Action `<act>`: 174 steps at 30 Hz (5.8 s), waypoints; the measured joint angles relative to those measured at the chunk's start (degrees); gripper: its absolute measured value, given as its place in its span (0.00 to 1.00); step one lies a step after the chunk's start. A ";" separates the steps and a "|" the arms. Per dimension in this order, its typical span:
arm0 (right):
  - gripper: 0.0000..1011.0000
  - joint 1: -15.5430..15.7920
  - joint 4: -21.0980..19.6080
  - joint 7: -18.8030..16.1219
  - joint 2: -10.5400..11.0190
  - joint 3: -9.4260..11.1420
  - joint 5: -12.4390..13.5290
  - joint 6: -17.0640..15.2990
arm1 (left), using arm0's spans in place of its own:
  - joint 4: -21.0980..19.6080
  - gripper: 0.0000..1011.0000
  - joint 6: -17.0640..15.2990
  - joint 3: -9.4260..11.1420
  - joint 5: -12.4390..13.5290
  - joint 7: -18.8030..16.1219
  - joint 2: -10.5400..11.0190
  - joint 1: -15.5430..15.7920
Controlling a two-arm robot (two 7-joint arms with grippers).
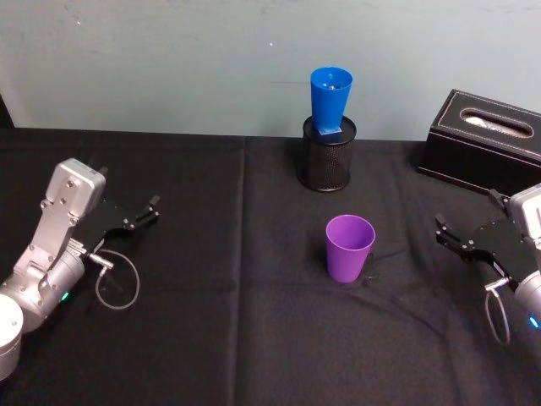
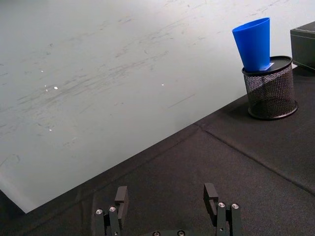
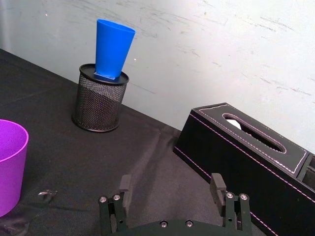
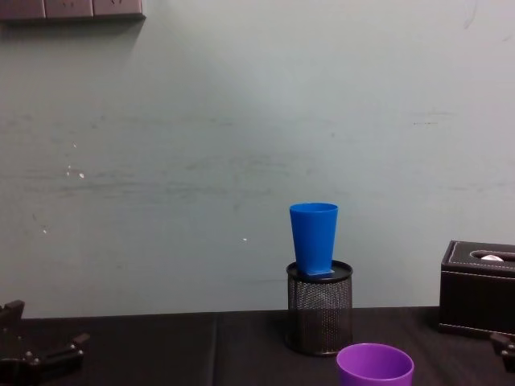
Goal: Pick up one cup with a gripper and tap it against the other cup.
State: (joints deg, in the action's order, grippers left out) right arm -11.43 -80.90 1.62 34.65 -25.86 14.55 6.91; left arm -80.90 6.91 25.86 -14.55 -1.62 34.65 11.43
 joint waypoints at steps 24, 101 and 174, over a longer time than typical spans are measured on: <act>0.99 0.00 0.00 0.00 0.00 0.00 0.00 0.00 | 0.00 0.99 0.00 0.00 0.00 0.00 0.00 0.00; 0.99 -3.66 6.74 -29.23 -10.89 0.27 7.77 -1.74 | 0.00 0.99 0.00 0.00 0.00 0.00 0.00 0.00; 0.73 -4.71 9.10 -30.19 -12.92 1.12 6.30 -0.82 | 0.00 0.99 0.00 0.00 0.00 0.00 0.00 0.00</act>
State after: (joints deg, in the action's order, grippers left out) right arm -16.14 -71.80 -28.57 21.72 -24.75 20.85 6.09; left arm -80.90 6.91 25.86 -14.55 -1.62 34.65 11.44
